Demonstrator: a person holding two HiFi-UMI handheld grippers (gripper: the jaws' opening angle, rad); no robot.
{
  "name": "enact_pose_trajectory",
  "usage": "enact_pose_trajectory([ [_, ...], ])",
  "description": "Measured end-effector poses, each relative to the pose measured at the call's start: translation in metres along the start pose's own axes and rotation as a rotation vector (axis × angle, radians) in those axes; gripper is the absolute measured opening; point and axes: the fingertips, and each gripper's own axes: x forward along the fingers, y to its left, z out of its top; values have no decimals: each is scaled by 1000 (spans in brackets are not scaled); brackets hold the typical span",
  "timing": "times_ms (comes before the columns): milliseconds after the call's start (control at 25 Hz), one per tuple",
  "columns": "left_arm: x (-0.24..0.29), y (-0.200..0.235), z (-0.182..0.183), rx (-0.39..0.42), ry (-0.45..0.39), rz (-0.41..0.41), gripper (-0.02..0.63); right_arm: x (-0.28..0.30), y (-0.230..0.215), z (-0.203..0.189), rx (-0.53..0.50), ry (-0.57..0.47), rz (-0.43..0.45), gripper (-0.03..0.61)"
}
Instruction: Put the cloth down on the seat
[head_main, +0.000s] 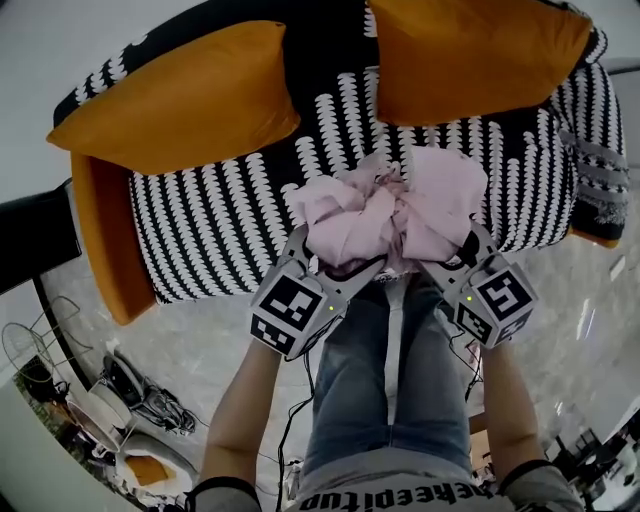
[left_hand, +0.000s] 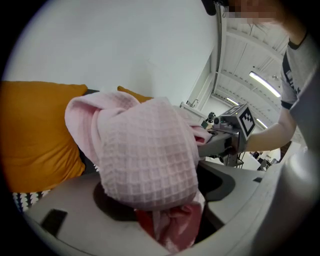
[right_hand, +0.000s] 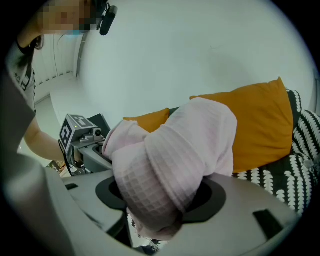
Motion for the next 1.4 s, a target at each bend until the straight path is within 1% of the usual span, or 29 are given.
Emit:
enact_pose_trajectory([
  [280, 22, 17, -35, -26, 42, 9, 370, 26, -14, -34, -2, 37, 7, 264],
  [520, 8, 36, -59, -56, 57, 15, 368, 50, 5, -45, -11, 58, -20, 264],
  [600, 18, 39, -67, -66, 54, 24, 367, 54, -3, -56, -10, 58, -24, 264],
  [760, 49, 52, -85, -75, 84, 37, 367, 70, -30, -79, 5, 66, -27, 264],
  [880, 52, 60, -92, -86, 107, 40, 367, 79, -34, -82, 12, 84, -32, 264],
  [1040, 51, 55, -99, -89, 129, 42, 368, 74, -32, -90, 24, 108, -40, 265],
  [1200, 62, 56, -102, -95, 138, 56, 368, 73, -42, -97, 38, 118, -46, 265],
  [1400, 68, 75, -109, -101, 162, 76, 368, 90, -51, -100, 41, 136, -59, 265],
])
